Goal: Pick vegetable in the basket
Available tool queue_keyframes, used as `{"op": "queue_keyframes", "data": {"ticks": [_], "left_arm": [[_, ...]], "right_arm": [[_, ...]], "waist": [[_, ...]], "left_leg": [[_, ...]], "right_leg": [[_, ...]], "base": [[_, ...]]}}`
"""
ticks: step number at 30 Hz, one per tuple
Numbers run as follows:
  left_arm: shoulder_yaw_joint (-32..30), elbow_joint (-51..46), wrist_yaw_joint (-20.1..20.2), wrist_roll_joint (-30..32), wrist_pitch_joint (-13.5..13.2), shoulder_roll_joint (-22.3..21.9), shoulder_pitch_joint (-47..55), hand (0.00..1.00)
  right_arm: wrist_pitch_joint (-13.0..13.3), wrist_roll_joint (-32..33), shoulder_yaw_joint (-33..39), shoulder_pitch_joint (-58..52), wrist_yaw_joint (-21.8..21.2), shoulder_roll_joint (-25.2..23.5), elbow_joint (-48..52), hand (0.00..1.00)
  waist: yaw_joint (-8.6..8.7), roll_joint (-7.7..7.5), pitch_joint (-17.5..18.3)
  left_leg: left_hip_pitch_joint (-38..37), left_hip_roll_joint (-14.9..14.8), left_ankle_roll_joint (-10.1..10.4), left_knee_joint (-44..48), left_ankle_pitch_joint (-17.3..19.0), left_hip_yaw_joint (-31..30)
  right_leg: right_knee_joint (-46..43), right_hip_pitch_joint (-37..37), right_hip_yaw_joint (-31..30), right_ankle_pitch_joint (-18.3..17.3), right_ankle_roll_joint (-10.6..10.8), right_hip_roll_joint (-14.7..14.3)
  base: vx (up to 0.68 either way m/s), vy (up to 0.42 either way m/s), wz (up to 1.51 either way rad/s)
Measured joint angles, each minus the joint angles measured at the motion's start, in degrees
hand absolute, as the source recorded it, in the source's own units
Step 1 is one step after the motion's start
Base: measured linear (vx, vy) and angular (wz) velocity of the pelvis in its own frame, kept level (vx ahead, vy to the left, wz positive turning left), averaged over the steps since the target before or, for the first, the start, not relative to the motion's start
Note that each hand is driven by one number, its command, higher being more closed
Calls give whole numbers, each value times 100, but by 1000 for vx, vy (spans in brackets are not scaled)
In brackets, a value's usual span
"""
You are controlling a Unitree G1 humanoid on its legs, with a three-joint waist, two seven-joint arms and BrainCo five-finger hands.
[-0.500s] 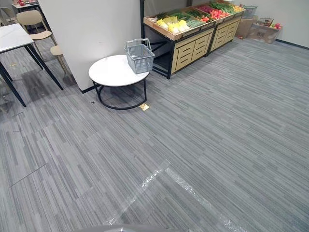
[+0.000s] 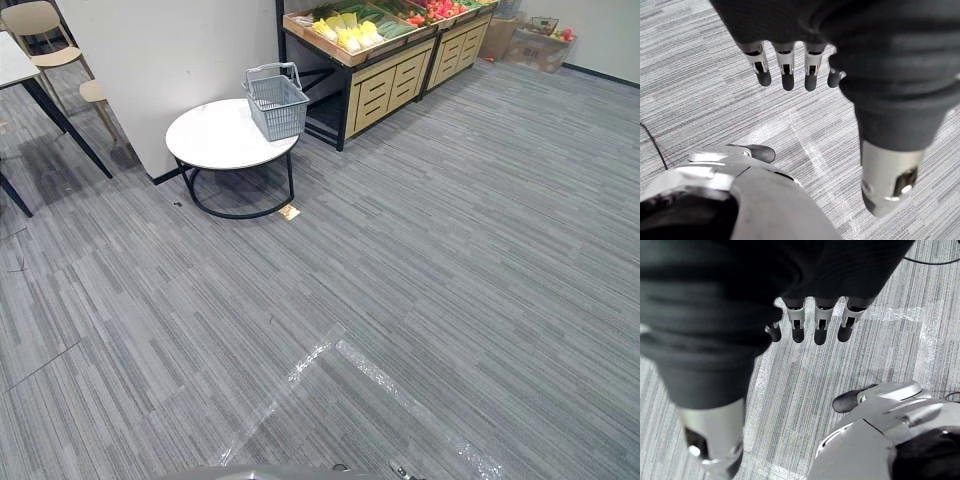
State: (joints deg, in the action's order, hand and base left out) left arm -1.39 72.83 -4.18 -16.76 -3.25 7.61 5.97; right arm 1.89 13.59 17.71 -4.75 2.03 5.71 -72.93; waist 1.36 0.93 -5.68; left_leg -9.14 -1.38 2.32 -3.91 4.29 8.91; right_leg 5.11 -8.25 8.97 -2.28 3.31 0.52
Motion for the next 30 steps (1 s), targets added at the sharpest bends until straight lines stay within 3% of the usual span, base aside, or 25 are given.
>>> {"op": "queue_keyframes", "data": {"ticks": [21,24,25,27,30], "left_arm": [[-14,0,-2,-5,-49,-4,-19,0],[-31,-3,-86,-56,-54,-36,-99,0],[-83,-8,-156,-71,-58,8,-180,0],[-96,-7,-226,-105,-59,46,-247,0],[-245,-34,-326,-111,-123,-9,-346,0]], "right_arm": [[129,220,-25,8,-222,-3,3,0],[143,317,-53,190,-216,29,31,0],[202,332,-239,352,-183,9,82,0],[249,336,-344,401,-136,-20,195,0],[346,461,-483,408,-41,4,290,0]], "waist": [[0,-6,-66],[-21,51,-218],[-9,-25,-341],[4,-81,-408],[1,-47,-460]], "left_leg": [[-8,-39,21,-35,14,42],[52,-150,57,54,36,274],[190,-161,103,191,68,341],[339,-166,132,309,89,394],[395,-214,162,419,119,427]], "right_leg": [[65,-3,-27,23,-36,-47],[-577,392,-163,-159,-27,-94],[-1065,737,-177,-334,-103,-70],[-1239,941,-169,-415,-164,-46],[-1301,976,-157,-472,-253,-75]], "base": [[-9,-11,0],[-47,-17,-39],[-67,-33,-40],[-76,-64,-22],[-31,-57,-3]]}}
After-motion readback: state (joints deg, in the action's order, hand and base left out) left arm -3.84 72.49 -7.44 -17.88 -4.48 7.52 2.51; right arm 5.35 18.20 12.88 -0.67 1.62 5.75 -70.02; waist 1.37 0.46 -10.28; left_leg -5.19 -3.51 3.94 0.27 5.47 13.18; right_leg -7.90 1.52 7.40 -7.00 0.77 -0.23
